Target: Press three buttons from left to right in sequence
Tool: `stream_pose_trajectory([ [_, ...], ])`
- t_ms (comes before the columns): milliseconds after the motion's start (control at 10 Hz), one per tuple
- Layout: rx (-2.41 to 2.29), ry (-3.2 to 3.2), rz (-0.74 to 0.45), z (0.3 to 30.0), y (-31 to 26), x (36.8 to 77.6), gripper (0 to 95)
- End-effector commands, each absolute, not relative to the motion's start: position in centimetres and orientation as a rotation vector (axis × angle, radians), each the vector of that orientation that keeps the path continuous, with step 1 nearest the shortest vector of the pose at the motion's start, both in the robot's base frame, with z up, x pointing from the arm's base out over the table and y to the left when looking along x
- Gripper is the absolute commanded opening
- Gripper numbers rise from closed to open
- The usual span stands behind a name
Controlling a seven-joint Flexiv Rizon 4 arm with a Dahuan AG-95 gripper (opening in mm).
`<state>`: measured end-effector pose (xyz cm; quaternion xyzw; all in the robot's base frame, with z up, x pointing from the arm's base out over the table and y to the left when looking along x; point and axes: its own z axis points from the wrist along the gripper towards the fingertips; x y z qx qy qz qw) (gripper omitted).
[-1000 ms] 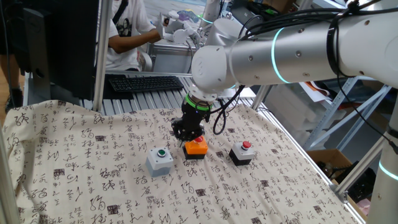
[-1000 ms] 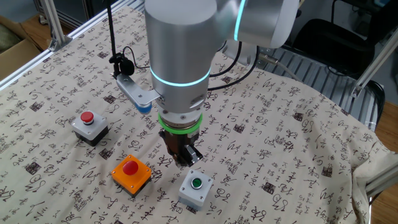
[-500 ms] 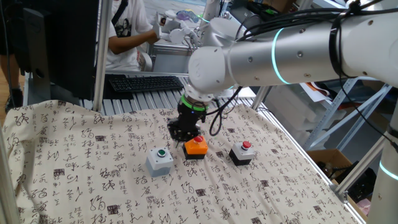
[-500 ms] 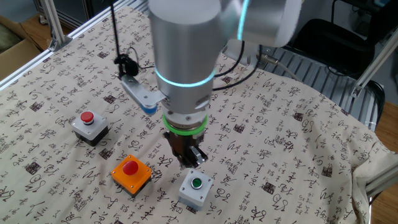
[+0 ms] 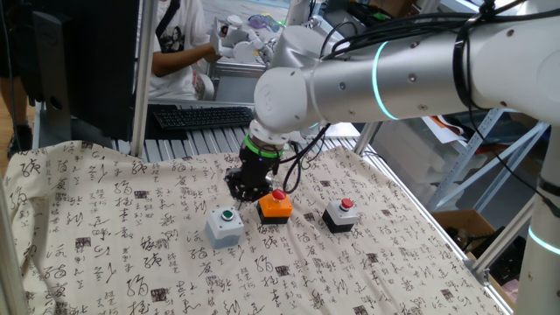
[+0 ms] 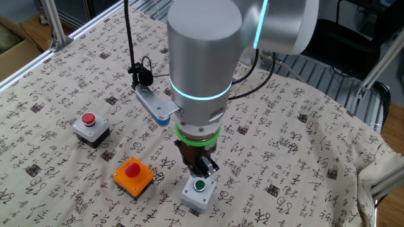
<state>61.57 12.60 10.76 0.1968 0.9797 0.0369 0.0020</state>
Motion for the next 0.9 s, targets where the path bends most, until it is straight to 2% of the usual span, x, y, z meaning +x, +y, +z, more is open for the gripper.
stream_pose_trajectory([
  [100,0.627,3.073,0.117,10.7,13.0,61.7,0.0],
  [900,0.645,3.067,0.076,9.7,14.0,62.3,0.0],
])
